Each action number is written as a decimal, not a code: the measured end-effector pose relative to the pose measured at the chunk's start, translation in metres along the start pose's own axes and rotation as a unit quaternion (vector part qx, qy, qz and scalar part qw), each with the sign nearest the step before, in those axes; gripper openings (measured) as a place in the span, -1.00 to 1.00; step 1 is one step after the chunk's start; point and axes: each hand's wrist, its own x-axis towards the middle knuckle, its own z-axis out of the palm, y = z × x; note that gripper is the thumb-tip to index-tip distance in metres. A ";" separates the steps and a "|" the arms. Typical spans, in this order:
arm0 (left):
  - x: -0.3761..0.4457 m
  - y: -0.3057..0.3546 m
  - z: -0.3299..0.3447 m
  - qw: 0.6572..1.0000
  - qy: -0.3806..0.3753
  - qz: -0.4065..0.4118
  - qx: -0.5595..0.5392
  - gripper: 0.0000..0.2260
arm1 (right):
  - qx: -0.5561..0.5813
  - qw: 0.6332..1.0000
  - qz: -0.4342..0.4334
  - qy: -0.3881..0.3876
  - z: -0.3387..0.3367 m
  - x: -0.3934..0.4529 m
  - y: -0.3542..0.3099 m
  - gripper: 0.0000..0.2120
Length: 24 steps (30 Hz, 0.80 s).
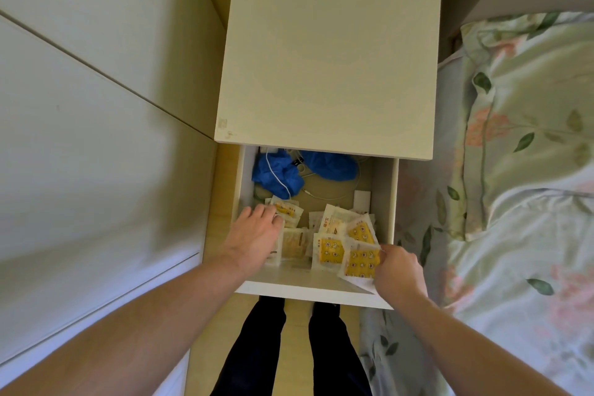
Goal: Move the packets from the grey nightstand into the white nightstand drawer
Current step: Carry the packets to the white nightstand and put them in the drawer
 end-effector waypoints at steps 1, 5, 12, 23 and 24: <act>0.000 0.002 -0.002 1.000 -0.001 0.001 0.000 -0.44 | -0.010 1.000 0.002 -0.005 0.001 -0.002 -0.001 -0.74; -0.001 0.004 -0.011 1.000 -0.006 -0.003 -0.005 -0.41 | -0.032 0.999 0.012 -0.019 0.001 -0.010 -0.004 -0.76; -0.003 -0.009 -0.009 0.999 0.010 -0.005 -0.034 -0.39 | -0.156 0.986 -0.059 0.000 -0.012 -0.014 -0.032 -0.75; -0.028 -0.056 0.001 0.980 0.090 -0.044 -0.175 -0.50 | -0.149 0.976 -0.161 -0.018 -0.007 0.023 -0.067 -0.74; -0.030 -0.059 0.002 0.978 0.093 -0.048 -0.182 -0.52 | -0.146 0.978 -0.147 -0.032 -0.003 0.029 -0.065 -0.73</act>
